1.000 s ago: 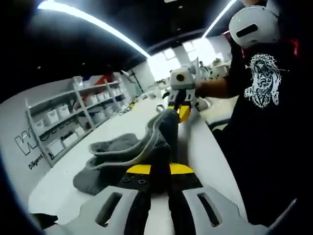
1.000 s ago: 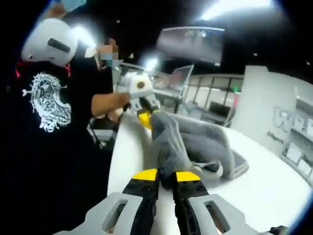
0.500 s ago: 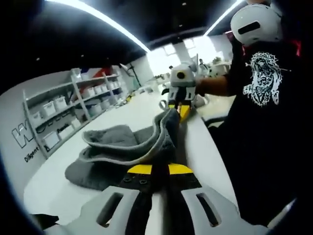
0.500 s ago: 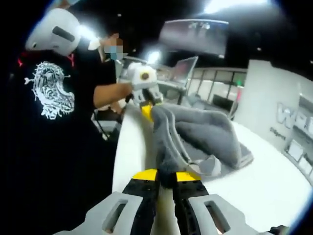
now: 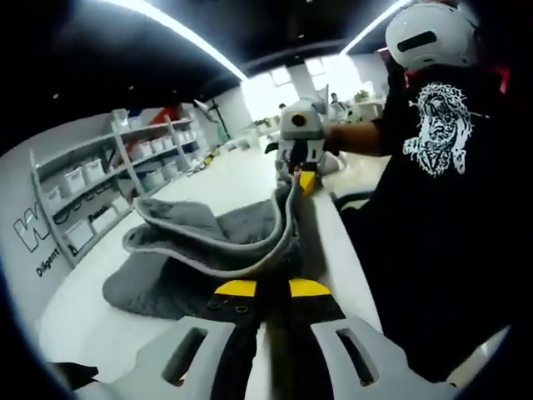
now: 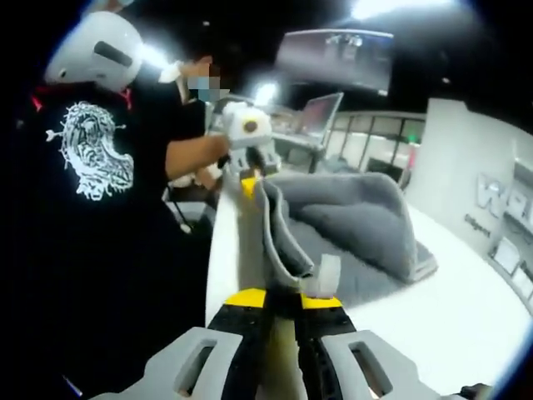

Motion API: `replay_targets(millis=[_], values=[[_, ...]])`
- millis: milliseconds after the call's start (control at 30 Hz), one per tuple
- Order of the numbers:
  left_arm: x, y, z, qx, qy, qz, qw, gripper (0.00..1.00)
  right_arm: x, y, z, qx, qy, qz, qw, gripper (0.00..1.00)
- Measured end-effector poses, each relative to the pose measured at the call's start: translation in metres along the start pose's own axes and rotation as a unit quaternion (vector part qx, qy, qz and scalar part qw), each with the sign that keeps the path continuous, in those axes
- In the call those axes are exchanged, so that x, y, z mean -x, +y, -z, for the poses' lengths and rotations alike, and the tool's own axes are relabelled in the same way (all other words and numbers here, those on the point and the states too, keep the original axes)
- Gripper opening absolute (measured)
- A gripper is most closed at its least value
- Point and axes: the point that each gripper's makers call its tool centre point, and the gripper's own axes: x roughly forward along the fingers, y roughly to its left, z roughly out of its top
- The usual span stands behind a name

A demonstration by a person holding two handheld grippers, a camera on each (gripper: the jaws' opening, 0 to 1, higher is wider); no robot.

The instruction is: Open the folded towel by lifting each exposed corner and separating the folded layers until the towel lies flat within the target outline without major curled edges

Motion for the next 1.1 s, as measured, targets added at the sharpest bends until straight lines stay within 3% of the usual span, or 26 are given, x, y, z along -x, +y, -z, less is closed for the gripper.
replay_targets(millis=[600,667,1100], values=[[0.005,-0.013,0.003,-0.017,0.024,0.021,0.9994,0.11,0.009,0.008,0.000,0.007,0.012,-0.012,0.9998,0.07],[0.010,-0.016,0.005,-0.015,0.027,0.023,0.9993,0.11,0.020,0.011,-0.002,0.005,0.013,-0.016,0.9998,0.07],[0.021,-0.014,0.003,0.009,0.017,0.017,0.9997,0.14,0.028,0.007,-0.002,0.003,0.016,-0.004,0.9999,0.07]])
